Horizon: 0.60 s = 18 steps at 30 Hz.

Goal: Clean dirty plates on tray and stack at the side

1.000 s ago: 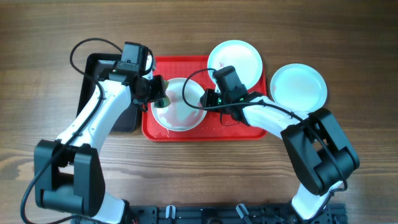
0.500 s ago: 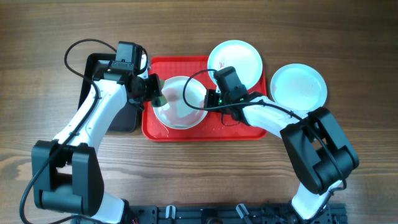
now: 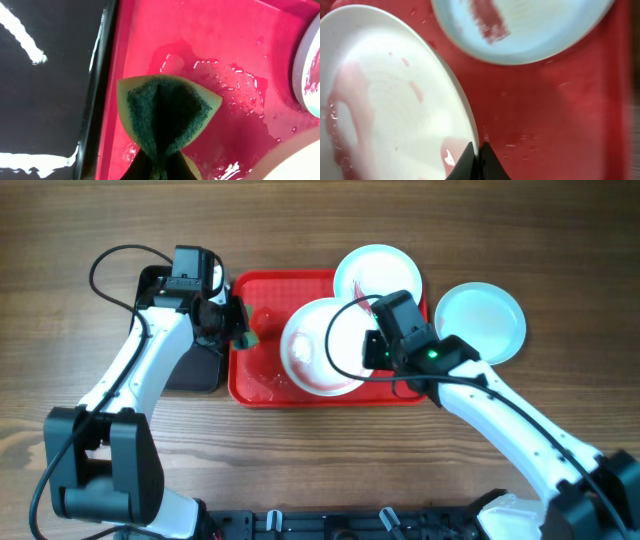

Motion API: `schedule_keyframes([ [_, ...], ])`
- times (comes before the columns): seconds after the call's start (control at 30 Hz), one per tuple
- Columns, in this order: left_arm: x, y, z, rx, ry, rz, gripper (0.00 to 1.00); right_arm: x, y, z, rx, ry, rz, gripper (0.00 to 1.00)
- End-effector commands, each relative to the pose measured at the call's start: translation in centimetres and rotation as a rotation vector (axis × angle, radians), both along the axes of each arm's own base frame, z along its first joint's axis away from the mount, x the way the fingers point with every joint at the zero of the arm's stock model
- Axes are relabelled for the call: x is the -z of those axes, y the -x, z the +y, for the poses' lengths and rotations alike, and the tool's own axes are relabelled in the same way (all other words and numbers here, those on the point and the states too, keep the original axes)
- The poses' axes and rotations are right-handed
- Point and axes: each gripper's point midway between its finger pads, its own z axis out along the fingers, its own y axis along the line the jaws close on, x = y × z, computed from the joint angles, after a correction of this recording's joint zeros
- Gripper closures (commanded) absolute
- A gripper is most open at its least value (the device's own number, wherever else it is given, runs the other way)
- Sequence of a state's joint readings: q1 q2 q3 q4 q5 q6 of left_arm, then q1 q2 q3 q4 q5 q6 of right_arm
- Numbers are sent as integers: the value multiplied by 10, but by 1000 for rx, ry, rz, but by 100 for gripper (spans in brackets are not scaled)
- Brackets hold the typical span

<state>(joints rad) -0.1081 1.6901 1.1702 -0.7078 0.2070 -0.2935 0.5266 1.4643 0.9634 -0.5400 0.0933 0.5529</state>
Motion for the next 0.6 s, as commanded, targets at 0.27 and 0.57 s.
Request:
schedule_keyframes([
  [0.27, -12, -7, 2, -15, 6, -35, 96, -54, -9, -56, 91, 526, -295, 96],
  [0.57, -12, -7, 2, -15, 6, -35, 96, -119, 11, -28, 96, 839, -629, 96],
])
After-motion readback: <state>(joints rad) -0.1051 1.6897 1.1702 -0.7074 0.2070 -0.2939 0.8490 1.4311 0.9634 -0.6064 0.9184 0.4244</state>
